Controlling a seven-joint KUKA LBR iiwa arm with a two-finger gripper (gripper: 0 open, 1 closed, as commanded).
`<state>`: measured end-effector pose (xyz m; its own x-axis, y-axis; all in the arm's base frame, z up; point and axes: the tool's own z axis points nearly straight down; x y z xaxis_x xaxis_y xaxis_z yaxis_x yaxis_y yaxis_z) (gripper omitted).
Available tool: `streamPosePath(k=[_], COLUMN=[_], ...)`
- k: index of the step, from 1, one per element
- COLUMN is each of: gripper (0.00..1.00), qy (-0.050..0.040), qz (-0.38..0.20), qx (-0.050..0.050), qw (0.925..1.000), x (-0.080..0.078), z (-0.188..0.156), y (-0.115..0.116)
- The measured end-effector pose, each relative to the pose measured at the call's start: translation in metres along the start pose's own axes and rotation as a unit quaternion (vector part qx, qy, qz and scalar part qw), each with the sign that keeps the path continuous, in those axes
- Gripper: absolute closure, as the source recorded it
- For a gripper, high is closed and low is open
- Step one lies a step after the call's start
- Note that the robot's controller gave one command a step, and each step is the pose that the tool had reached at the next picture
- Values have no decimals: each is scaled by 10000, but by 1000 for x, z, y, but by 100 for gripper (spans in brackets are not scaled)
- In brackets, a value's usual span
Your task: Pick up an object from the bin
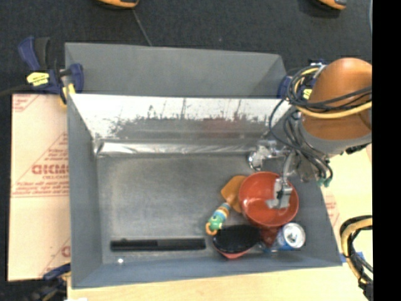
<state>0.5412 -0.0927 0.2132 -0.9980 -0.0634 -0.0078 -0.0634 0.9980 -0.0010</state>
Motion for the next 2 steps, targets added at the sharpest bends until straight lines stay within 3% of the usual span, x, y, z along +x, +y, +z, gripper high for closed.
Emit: streamPosePath(k=[1,2], gripper=[0,0], qy=[-10,-13], qz=[-329,-1750], qx=[9,16], qw=[9995,9846], x=[-29,-33], z=[45,72], y=[-63,-69])
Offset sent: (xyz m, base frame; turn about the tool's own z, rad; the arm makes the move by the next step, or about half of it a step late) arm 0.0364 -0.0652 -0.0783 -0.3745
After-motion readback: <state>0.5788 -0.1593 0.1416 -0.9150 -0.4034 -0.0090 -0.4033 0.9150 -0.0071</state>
